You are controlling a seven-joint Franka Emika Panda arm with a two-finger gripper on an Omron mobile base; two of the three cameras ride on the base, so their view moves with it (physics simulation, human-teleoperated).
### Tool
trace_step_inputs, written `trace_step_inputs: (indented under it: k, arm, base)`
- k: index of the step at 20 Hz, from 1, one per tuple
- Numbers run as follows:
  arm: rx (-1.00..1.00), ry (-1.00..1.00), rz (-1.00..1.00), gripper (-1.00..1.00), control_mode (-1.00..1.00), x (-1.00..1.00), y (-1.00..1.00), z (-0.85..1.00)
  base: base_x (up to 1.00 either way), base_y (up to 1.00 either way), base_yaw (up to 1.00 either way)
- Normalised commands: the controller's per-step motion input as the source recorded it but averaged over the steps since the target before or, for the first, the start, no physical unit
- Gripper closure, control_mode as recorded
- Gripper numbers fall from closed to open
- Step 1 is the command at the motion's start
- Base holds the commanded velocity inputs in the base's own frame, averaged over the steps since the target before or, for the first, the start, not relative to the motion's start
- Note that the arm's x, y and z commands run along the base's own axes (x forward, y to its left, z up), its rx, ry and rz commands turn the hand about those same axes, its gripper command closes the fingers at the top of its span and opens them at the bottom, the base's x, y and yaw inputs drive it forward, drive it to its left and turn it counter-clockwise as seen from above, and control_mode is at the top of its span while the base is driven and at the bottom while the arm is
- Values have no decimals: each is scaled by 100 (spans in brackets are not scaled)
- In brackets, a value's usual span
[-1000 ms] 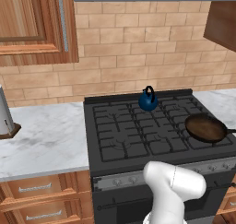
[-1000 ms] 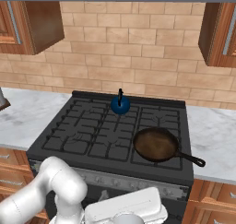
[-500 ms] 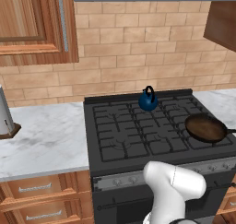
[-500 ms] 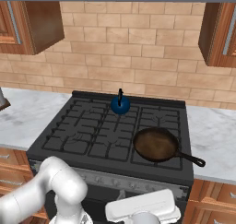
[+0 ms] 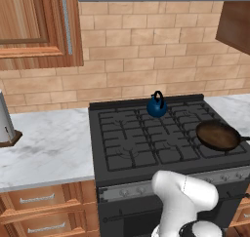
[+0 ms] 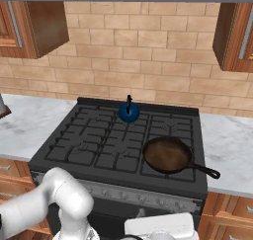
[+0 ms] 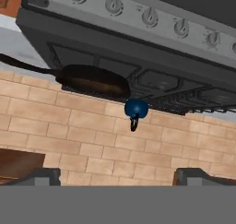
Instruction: Pick the pan from the cabinet and place it on the stove. Then turn on the stove burner for the pan.
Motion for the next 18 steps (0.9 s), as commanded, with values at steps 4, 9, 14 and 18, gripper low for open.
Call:
trace_step_inputs:
  k: [4, 9, 14, 18]
  arm:
    - [5, 3, -12, -100, -100, 39, -2, -37]
    - [5, 5, -11, -100, -100, 40, -6, -39]
    - [6, 1, -8, -100, -100, 37, -25, -41]
    - [2, 0, -4, -100, -100, 18, -32, -38]
  base:
    - [0, 0, 0]
    - [0, 0, 0]
    - [0, 0, 0]
    - [0, 0, 0]
